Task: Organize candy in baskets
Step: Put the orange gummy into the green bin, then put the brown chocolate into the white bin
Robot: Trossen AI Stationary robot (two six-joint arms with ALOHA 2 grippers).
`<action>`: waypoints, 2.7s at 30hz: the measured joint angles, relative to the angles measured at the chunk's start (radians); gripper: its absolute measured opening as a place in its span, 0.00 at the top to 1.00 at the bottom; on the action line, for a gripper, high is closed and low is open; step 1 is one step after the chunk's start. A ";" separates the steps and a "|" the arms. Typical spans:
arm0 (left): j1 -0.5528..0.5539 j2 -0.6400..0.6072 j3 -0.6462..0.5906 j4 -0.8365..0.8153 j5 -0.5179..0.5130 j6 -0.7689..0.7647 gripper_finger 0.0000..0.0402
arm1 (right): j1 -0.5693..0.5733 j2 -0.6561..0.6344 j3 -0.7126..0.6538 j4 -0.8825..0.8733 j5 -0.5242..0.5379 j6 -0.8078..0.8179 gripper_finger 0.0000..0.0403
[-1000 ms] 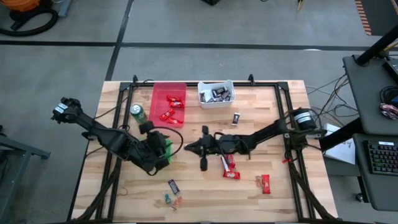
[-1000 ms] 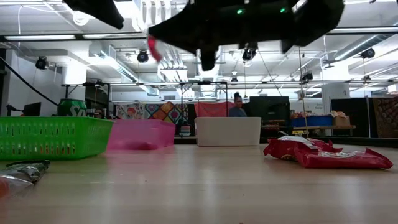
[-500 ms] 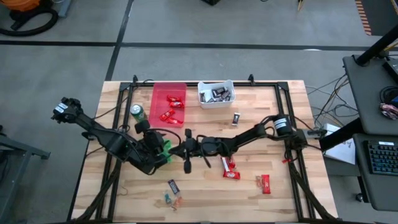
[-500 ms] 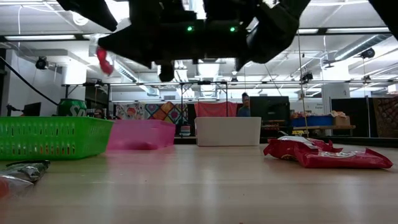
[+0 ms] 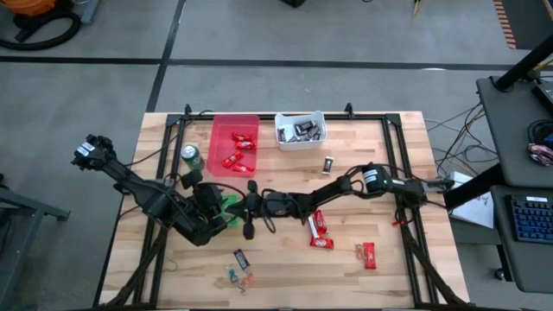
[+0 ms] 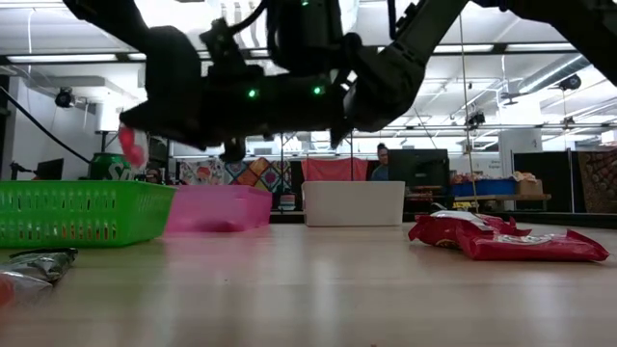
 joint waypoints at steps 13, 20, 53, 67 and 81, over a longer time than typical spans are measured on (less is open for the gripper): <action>-0.003 0.017 -0.001 0.003 0.055 -0.035 0.72 | -0.007 -0.009 0.030 -0.201 0.000 0.001 0.59; -0.004 0.047 -0.001 0.006 0.126 -0.087 0.72 | -0.006 -0.089 0.030 -0.357 0.000 -0.082 0.49; -0.038 0.223 0.013 0.334 -0.005 0.190 0.72 | 0.023 -0.602 -0.089 -1.781 0.001 0.191 0.46; -0.019 0.350 0.074 0.331 -0.043 0.354 0.72 | -0.084 -0.614 -0.209 -2.014 0.328 0.408 0.46; -0.018 0.267 0.056 0.296 -0.041 0.502 0.82 | -0.354 -0.725 -0.469 -1.775 0.330 0.435 0.46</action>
